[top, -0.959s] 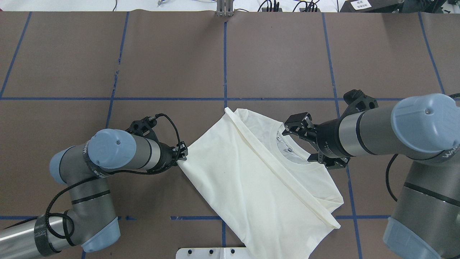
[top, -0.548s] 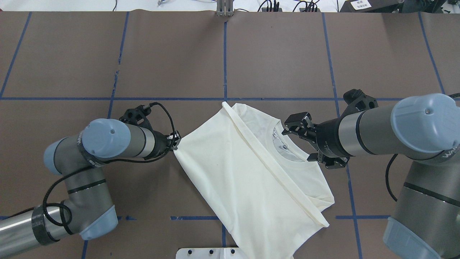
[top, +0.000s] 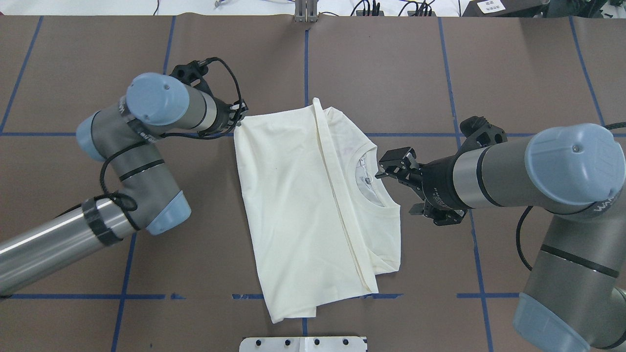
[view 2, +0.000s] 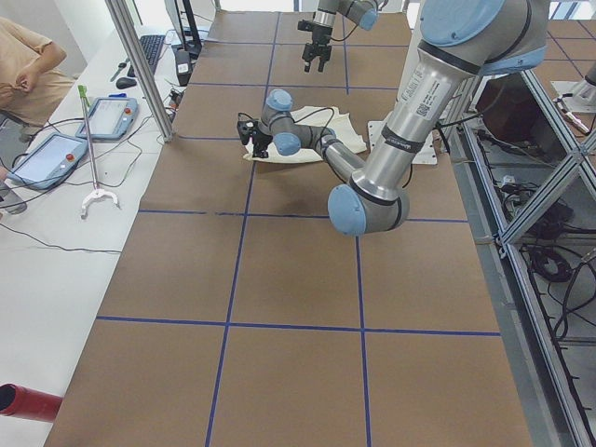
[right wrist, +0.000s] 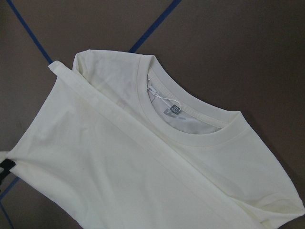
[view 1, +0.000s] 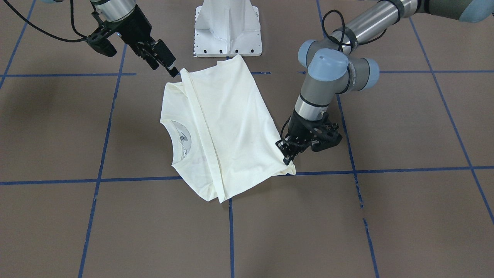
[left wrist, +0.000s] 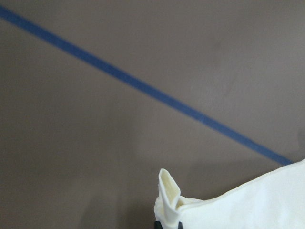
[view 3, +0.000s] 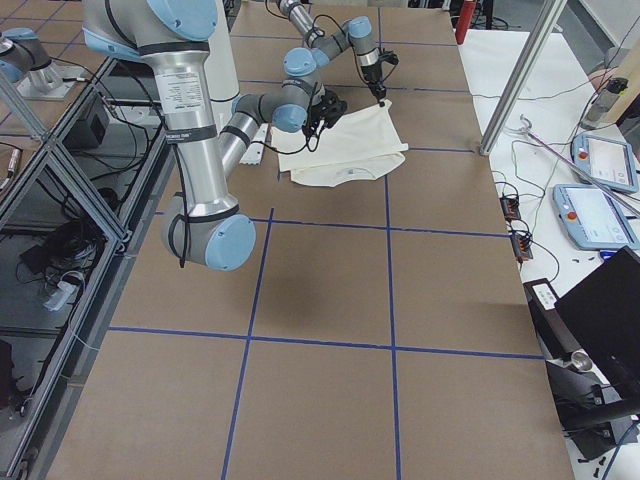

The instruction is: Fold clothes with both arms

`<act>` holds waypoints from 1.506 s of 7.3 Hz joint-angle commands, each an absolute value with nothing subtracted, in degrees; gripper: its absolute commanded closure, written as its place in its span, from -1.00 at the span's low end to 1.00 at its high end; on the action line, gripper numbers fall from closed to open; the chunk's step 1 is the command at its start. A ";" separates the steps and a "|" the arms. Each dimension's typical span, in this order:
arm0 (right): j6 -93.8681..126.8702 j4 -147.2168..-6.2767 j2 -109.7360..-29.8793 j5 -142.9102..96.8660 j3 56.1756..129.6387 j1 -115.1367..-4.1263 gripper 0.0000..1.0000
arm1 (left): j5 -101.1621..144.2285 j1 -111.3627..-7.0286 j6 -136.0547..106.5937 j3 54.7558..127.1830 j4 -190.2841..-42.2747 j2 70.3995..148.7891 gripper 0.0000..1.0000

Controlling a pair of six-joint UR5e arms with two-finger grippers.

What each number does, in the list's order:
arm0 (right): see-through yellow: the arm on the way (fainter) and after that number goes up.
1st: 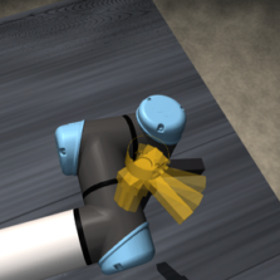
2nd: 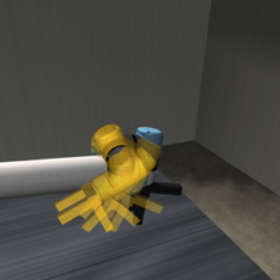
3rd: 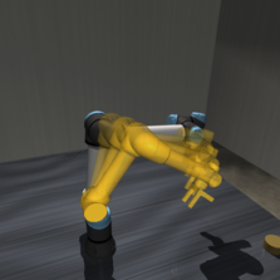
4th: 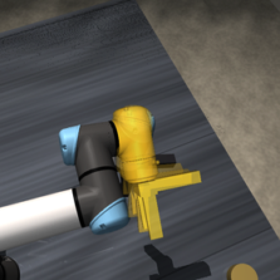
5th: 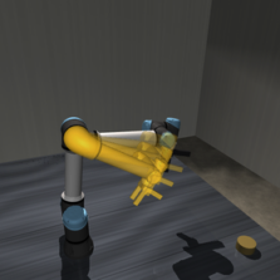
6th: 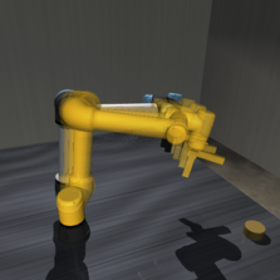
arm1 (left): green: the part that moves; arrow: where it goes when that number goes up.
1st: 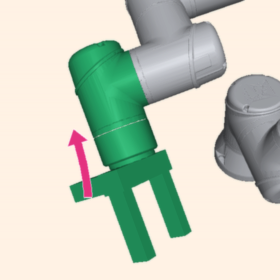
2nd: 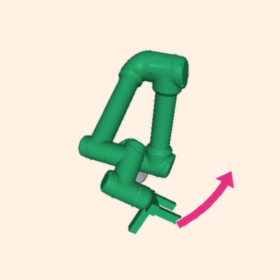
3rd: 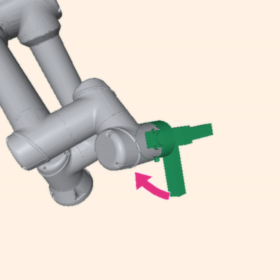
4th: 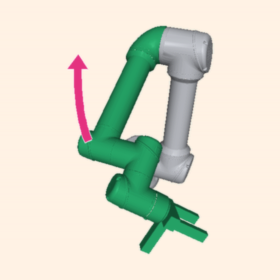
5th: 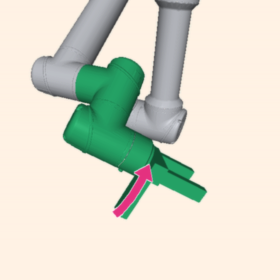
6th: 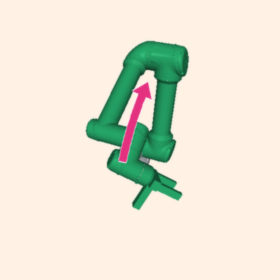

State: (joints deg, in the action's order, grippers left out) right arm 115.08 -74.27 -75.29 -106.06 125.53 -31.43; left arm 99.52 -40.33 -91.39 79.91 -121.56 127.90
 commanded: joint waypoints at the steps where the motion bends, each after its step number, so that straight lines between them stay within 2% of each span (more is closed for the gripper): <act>1: 115.31 -65.28 -74.44 -105.47 121.85 -31.20 -1.00 | 99.41 -44.72 -90.18 62.58 -130.56 137.77 1.00; 2: 115.40 -65.04 -72.53 -105.56 120.42 -30.85 -1.00 | 99.49 -46.13 -88.70 59.27 -132.26 139.47 1.00; 3: 114.97 -65.13 -72.07 -105.73 119.45 -30.50 -1.00 | 99.67 -47.01 -87.03 59.24 -132.36 139.48 0.81; 4: 114.61 -65.21 -71.90 -105.47 118.31 -28.32 -1.00 | 99.84 -47.72 -86.75 59.50 -132.36 139.48 0.36; 5: 113.83 -66.78 -69.89 -103.12 115.69 -26.30 -1.00 | 102.98 -48.77 -86.75 63.33 -132.45 137.92 0.14; 7: 99.57 -73.96 -64.54 -102.22 110.59 -23.21 -1.00 | 109.76 -49.92 -86.57 77.28 -131.75 127.41 0.13; 8: 91.57 -79.31 -60.68 -101.78 107.52 -22.16 -1.00 | 109.86 -50.01 -86.57 79.95 -131.66 125.79 0.13; 11: 74.23 -89.88 -50.74 -100.91 97.33 -21.27 -1.00 | 109.69 -50.01 -86.66 79.98 -131.75 124.99 0.13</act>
State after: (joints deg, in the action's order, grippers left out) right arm 81.22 -86.06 -54.34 -101.59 101.50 -21.67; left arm 109.71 -50.04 -86.65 79.79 -131.69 125.60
